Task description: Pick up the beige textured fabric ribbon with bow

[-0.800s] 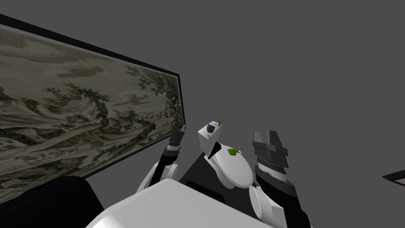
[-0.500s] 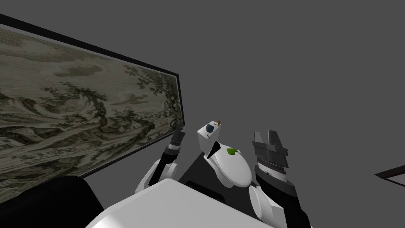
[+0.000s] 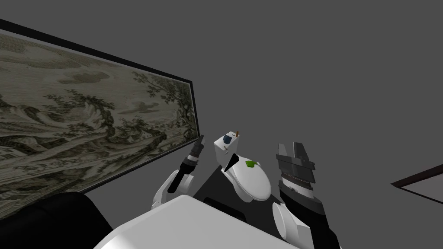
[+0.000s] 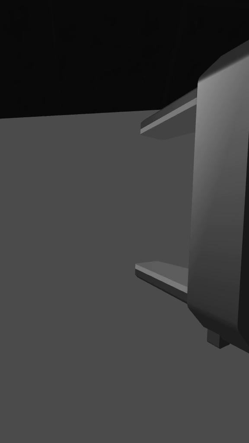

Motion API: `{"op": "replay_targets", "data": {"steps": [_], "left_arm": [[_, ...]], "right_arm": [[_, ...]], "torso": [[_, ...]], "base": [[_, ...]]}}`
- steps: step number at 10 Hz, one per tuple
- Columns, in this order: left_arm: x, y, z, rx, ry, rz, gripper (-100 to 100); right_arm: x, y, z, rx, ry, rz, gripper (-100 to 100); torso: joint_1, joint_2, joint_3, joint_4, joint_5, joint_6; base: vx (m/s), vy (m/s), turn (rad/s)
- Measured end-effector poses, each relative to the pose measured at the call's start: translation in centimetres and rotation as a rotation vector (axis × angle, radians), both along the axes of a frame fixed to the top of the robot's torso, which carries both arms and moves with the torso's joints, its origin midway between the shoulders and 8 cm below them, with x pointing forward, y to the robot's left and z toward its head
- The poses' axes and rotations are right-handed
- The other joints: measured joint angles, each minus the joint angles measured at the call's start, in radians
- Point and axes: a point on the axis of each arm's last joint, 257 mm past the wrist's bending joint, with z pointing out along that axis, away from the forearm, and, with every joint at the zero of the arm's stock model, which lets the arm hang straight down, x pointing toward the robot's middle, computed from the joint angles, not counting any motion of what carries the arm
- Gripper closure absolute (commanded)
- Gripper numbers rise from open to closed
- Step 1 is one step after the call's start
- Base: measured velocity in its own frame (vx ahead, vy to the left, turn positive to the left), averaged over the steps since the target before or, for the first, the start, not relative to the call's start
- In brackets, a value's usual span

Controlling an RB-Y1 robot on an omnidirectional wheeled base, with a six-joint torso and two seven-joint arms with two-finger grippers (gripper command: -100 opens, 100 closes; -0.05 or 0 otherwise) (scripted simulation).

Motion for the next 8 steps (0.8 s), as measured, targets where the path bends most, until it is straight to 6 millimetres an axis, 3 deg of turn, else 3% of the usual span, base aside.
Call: {"op": "replay_targets", "data": {"steps": [8], "left_arm": [[6.4, 3.5, -7.3, 0.09, 0.22, 0.052, -100]], "right_arm": [[0.0, 0.0, 0.0, 0.0, 0.0, 0.0, 0]], "torso": [[0.001, -0.001, 0.0, 0.0, 0.0, 0.0]], "base": [[-0.022, -0.067, -0.031]]}}
